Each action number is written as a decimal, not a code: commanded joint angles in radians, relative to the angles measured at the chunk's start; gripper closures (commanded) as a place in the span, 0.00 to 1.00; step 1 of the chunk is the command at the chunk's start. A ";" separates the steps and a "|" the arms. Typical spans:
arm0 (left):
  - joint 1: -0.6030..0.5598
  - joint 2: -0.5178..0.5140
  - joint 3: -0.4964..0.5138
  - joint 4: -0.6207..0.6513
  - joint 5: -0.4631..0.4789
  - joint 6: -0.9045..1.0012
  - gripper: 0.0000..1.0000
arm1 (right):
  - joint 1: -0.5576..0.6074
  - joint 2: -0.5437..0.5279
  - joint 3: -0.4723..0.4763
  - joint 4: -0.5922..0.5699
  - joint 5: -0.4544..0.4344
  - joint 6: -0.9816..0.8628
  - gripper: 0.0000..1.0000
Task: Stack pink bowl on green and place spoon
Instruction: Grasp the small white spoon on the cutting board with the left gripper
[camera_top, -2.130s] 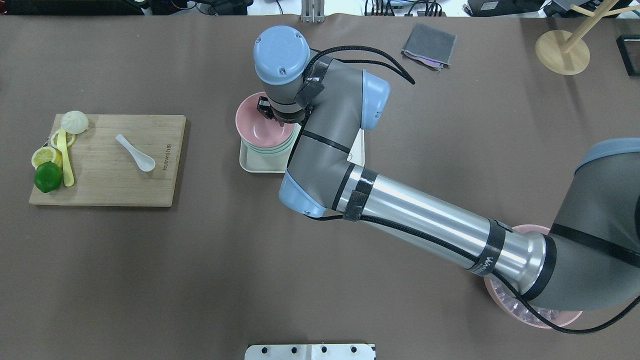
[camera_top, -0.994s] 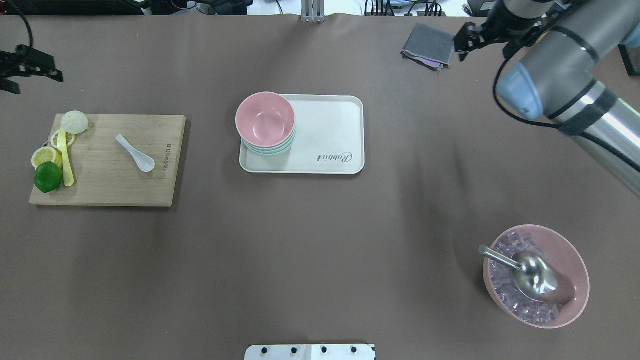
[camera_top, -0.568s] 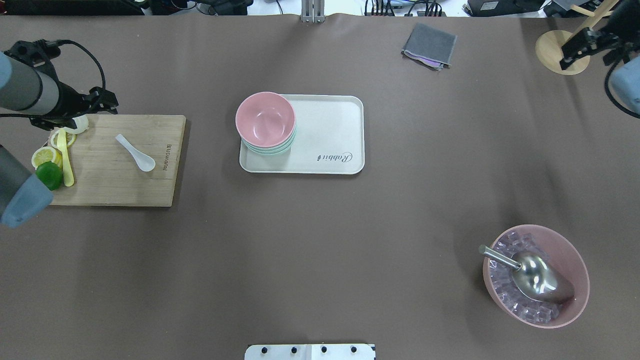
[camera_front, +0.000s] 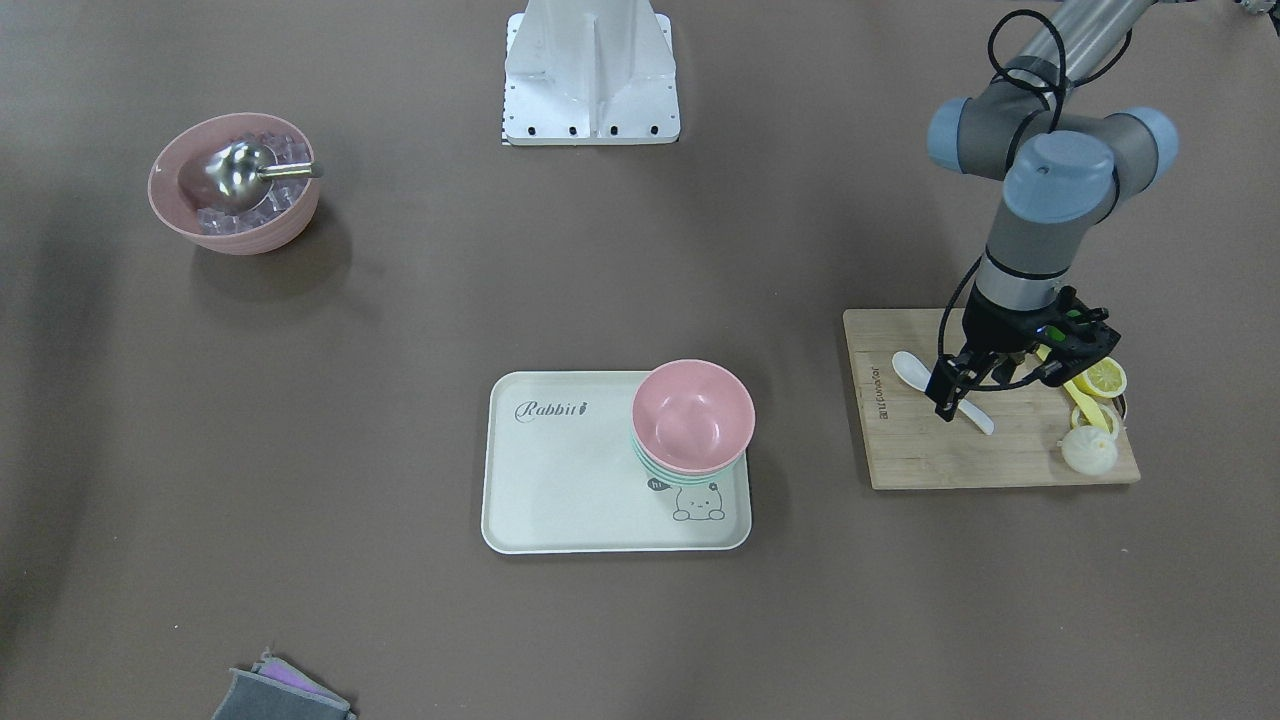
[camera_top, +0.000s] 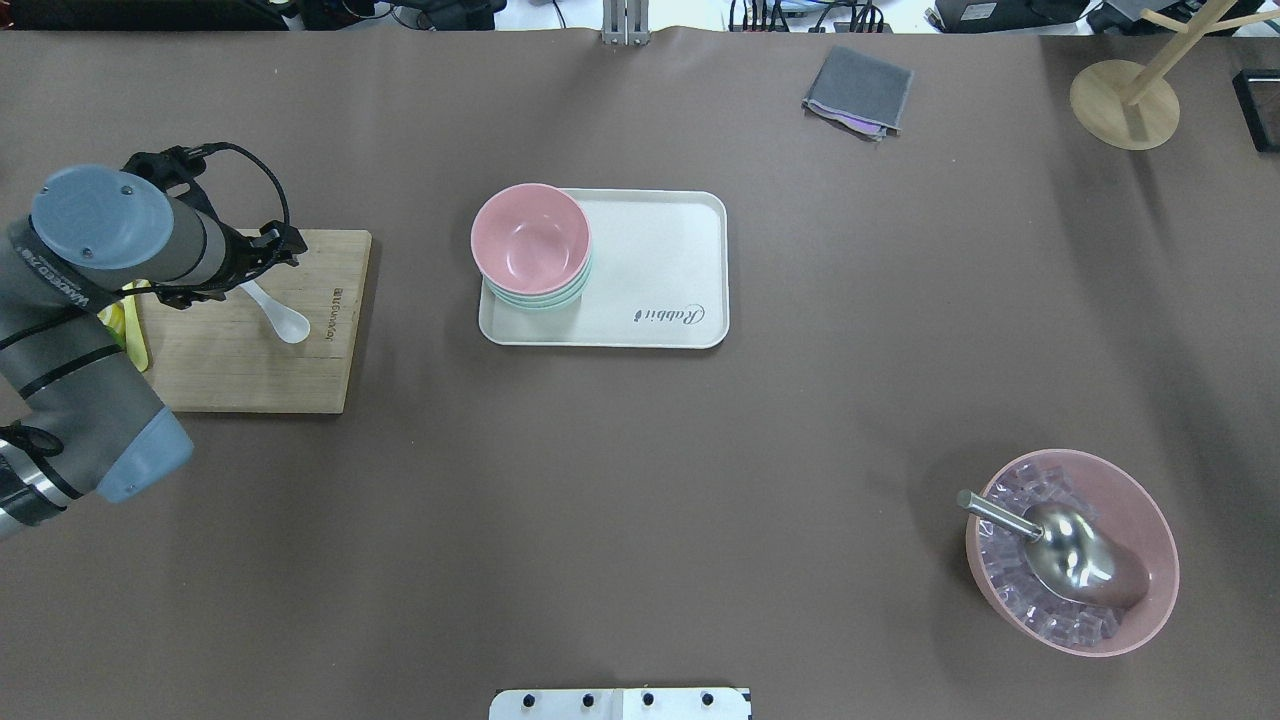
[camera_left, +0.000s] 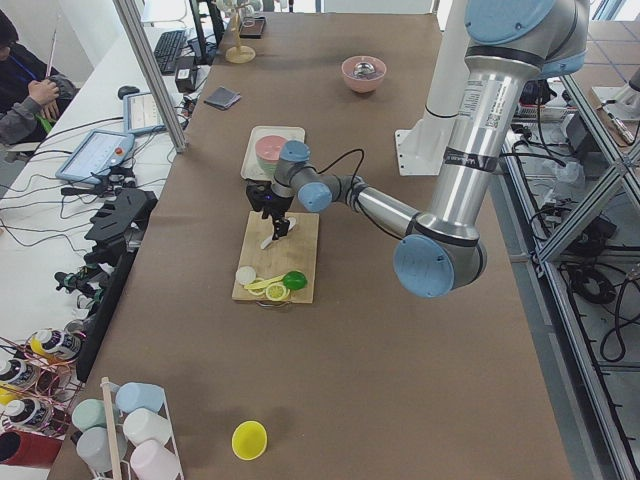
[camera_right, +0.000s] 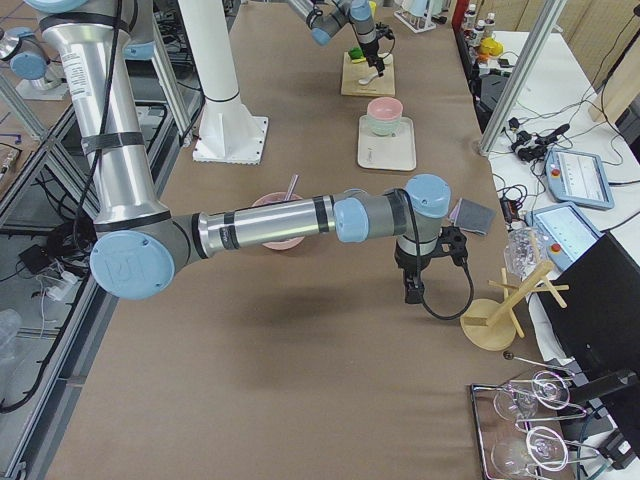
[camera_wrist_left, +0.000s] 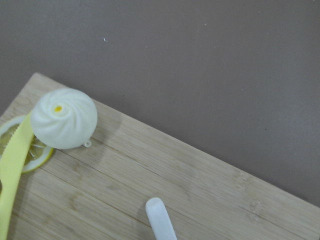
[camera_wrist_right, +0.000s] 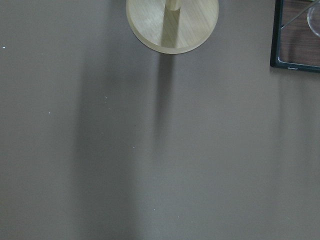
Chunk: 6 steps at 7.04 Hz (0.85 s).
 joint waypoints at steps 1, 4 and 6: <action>0.006 -0.012 0.042 -0.003 0.027 -0.008 0.23 | 0.011 -0.009 0.001 0.002 -0.002 -0.008 0.00; 0.009 -0.003 0.041 -0.009 0.027 -0.031 0.54 | 0.011 -0.014 0.003 0.003 -0.009 -0.008 0.00; 0.011 -0.001 0.041 -0.009 0.027 -0.031 0.72 | 0.011 -0.012 0.003 0.006 -0.009 -0.008 0.00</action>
